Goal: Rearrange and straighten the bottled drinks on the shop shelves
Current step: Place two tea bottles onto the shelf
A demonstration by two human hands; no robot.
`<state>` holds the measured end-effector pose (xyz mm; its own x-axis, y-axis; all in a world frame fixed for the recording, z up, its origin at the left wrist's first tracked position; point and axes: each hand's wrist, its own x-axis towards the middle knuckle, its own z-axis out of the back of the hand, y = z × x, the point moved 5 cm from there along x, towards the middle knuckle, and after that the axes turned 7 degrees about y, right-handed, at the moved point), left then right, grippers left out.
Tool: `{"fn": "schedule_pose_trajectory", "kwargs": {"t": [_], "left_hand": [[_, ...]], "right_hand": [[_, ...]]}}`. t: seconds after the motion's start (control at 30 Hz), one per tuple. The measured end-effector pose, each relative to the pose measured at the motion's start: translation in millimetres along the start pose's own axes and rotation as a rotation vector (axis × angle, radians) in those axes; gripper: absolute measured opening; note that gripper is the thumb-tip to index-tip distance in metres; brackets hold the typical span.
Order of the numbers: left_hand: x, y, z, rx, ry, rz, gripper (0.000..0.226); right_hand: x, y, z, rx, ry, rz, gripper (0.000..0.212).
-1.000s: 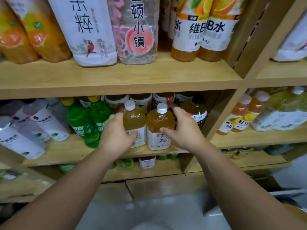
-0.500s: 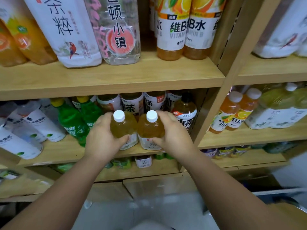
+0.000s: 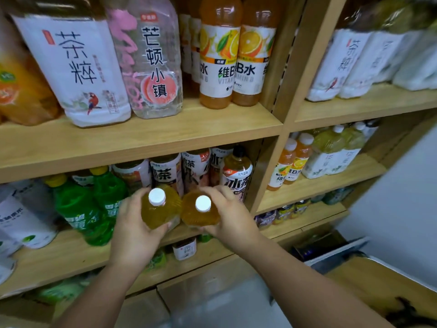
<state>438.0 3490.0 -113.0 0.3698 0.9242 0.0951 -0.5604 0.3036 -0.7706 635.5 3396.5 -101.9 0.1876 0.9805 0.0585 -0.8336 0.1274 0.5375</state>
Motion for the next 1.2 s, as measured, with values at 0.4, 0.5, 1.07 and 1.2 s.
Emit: {"fn": "schedule_pose_trajectory", "kwargs": {"t": [0.4, 0.5, 1.07, 1.2], "left_hand": [[-24.2, -27.5, -11.9, -0.224, 0.225, -0.131, 0.097], [-30.5, -67.1, -23.9, -0.279, 0.269, -0.195, 0.095], [-69.6, -306.4, -181.9, -0.360, 0.223, -0.288, 0.094], [-63.3, -338.2, -192.4, -0.375, 0.212, -0.300, 0.090]], "right_hand": [[-80.8, -23.7, 59.4, 0.233, -0.232, -0.170, 0.085], [-102.8, -42.8, 88.8, 0.260, -0.273, -0.194, 0.086], [-226.2, -250.2, 266.1, 0.432, -0.471, -0.166, 0.087], [-228.6, -279.2, 309.3, 0.440, -0.510, -0.135, 0.088]]}}
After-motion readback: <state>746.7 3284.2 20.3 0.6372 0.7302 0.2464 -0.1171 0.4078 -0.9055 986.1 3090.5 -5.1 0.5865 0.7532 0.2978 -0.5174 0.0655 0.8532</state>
